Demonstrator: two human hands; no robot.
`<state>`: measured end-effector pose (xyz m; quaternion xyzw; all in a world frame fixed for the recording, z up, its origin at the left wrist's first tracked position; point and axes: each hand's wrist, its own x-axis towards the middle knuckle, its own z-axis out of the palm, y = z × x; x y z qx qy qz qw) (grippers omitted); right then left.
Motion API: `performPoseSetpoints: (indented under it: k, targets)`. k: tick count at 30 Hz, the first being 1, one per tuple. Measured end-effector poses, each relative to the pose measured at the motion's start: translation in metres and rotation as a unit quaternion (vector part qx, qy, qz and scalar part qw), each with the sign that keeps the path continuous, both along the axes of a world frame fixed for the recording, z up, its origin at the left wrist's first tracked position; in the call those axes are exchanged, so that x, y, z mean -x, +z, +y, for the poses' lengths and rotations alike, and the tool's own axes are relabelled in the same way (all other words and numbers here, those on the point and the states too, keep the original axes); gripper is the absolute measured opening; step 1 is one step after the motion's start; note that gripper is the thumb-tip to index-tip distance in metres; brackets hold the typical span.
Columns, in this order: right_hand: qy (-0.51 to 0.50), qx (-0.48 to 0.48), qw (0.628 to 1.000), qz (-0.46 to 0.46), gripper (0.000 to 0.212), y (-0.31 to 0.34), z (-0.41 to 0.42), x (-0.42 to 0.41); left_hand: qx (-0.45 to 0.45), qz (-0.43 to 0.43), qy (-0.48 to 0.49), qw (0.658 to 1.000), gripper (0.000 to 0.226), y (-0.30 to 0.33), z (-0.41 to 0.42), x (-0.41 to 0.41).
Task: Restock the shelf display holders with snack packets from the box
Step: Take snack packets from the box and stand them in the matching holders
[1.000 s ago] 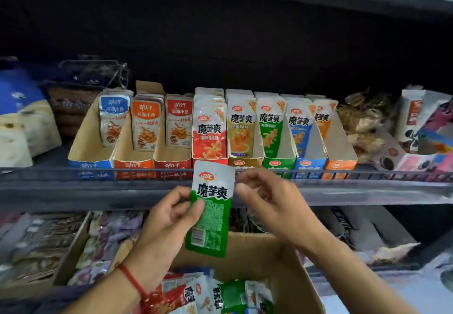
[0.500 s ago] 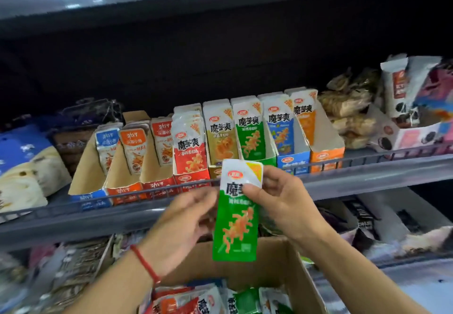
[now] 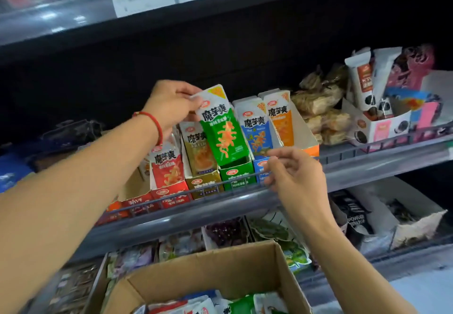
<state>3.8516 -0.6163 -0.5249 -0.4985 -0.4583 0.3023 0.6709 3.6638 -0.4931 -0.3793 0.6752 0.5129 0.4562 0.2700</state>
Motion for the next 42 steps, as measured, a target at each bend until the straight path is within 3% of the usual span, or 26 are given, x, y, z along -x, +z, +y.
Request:
performPoseSetpoints:
  k: [6,10,12,15,20,24,26,28,30,32,34,37,42]
  targets:
    - [-0.013,0.016,1.0,0.003,0.014,0.003,0.001,-0.01,-0.038,0.099,0.087,0.991,0.02,0.005,0.033,-0.021]
    - [-0.011,0.022,1.0,-0.007,0.012,0.006,0.001,-0.012,-0.044,0.199,0.078,0.976,0.017,0.0,0.03,-0.032]
    - [0.0,0.028,0.999,-0.022,0.012,0.006,0.001,-0.013,-0.059,0.271,0.076,0.958,0.009,-0.011,0.029,-0.028]
    - [0.005,0.037,0.997,-0.061,0.012,0.003,0.001,-0.013,-0.111,0.349,0.085,0.927,0.015,-0.027,0.031,-0.021]
    - [0.011,0.06,0.992,-0.114,0.014,0.0,-0.004,-0.014,-0.183,0.328,0.089,0.922,0.019,-0.039,0.025,-0.011]
    - [0.0,0.077,0.987,-0.141,0.014,-0.005,-0.003,-0.018,-0.264,0.265,0.039,0.927,0.021,-0.072,-0.046,0.002]
    - [-0.001,0.085,0.979,-0.184,0.013,-0.009,-0.001,-0.019,-0.213,0.248,-0.032,0.945,0.021,-0.116,-0.095,0.017]
    - [0.021,0.093,0.96,-0.264,0.012,-0.015,0.0,-0.018,-0.078,0.257,-0.097,0.958,0.022,-0.174,-0.138,0.029]
    - [0.053,0.105,0.922,-0.37,0.01,-0.024,-0.001,-0.012,0.103,0.303,-0.143,0.937,0.021,-0.235,-0.168,0.033]
    - [0.078,0.122,0.884,-0.445,0.011,-0.03,-0.004,-0.003,0.225,0.32,-0.18,0.903,0.024,-0.286,-0.183,0.03]
    - [0.097,0.141,0.867,-0.468,0.016,-0.032,-0.005,0.004,0.276,0.334,-0.195,0.88,0.028,-0.317,-0.188,0.017]
    - [0.107,0.152,0.858,-0.48,0.016,-0.031,-0.005,0.01,0.31,0.327,-0.163,0.877,0.028,-0.342,-0.185,-0.01]
    - [0.116,0.157,0.848,-0.493,0.014,-0.032,-0.001,0.011,0.395,0.26,-0.093,0.876,0.066,-0.377,-0.178,-0.043]
